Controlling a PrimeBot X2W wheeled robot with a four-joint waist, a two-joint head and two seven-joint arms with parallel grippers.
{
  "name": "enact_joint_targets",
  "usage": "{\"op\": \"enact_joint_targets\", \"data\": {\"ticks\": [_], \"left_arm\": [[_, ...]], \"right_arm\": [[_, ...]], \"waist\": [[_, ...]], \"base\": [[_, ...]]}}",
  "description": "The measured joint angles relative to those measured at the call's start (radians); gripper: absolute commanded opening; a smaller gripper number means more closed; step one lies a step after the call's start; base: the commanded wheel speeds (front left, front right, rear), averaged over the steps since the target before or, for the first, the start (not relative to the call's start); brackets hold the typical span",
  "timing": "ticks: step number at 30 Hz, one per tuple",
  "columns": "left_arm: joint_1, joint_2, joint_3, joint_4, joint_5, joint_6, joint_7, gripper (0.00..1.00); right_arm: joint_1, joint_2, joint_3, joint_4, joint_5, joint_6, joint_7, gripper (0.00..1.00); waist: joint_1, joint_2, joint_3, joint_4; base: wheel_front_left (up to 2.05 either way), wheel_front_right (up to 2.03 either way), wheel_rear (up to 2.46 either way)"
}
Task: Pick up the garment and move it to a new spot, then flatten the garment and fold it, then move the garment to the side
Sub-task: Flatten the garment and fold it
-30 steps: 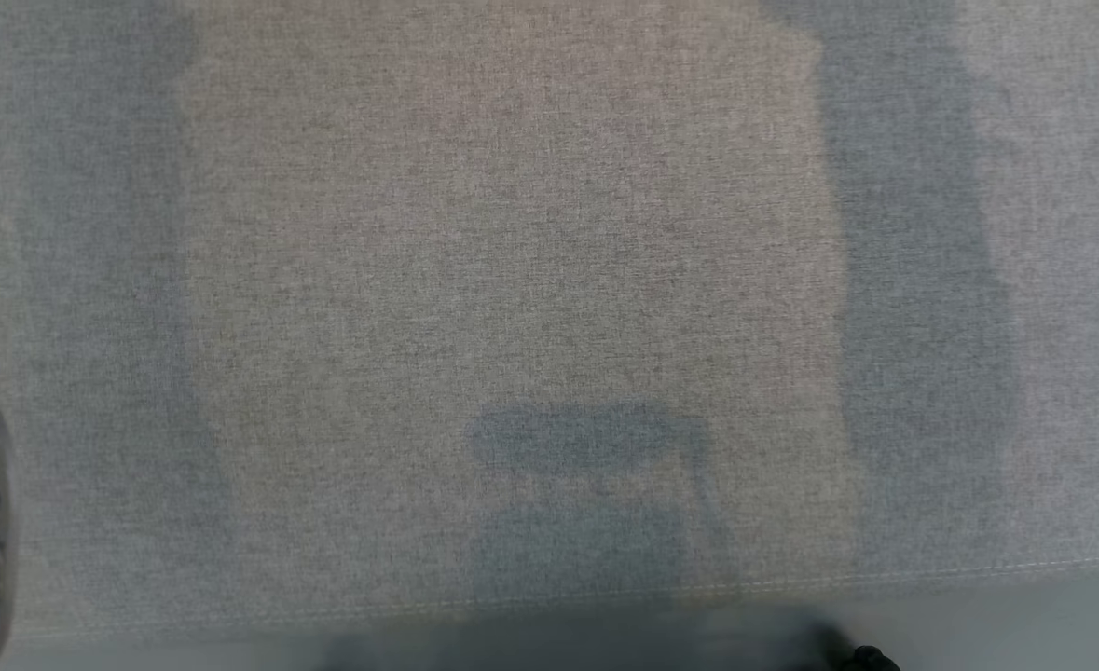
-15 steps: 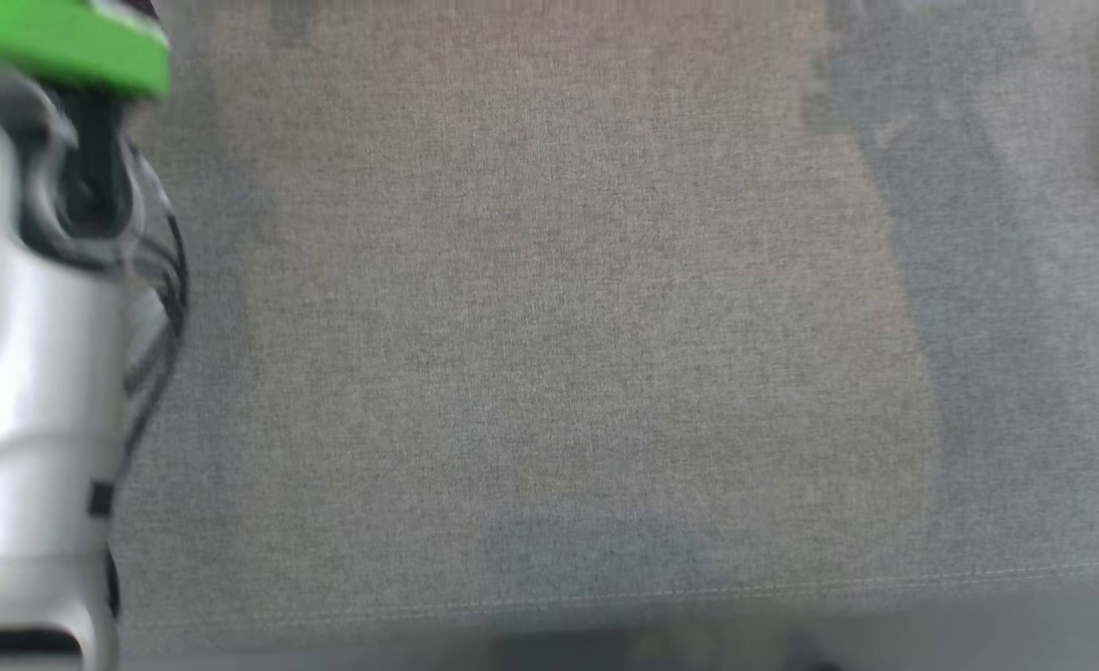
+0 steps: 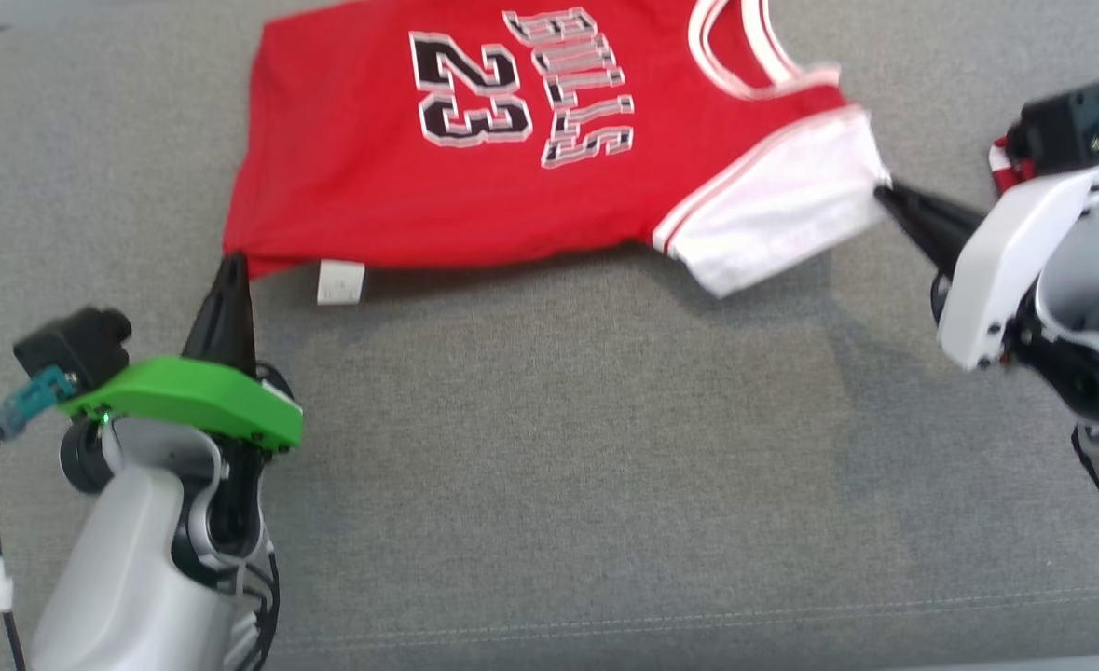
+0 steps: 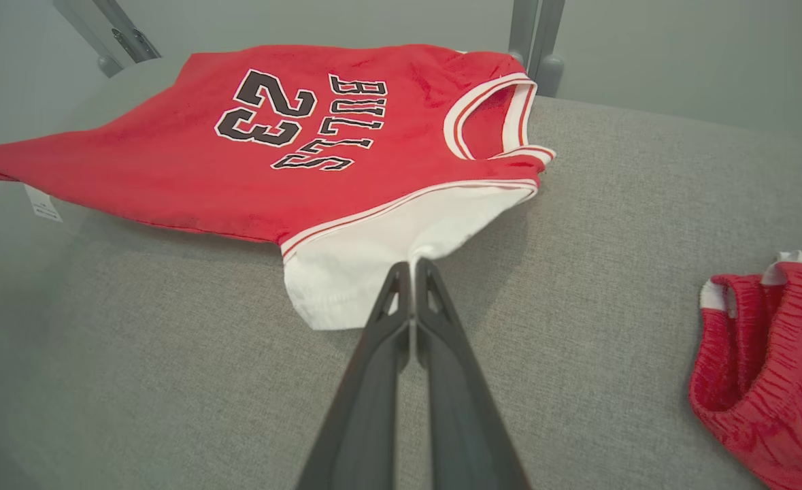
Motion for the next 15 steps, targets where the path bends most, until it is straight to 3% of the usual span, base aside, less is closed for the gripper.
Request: {"op": "enact_joint_targets", "data": {"ticks": [11,15], "left_arm": [[0.223,0.013,-0.052,-0.028,0.045,0.087,0.008,0.00],[0.286,0.018,-0.079,-0.045,0.067,0.116,0.016,0.00]], "right_arm": [[0.322,-0.021,-0.029,-0.162,0.079,0.000,0.325,0.00],[0.430,-0.025,-0.072,-0.210,0.107,0.000,0.393,0.00]], "waist": [[0.0000,0.0000,-0.153,0.005],[0.0000,0.0000,-0.197,0.009]], "base": [[0.00,0.00,0.00],[0.00,0.00,0.00]]}}
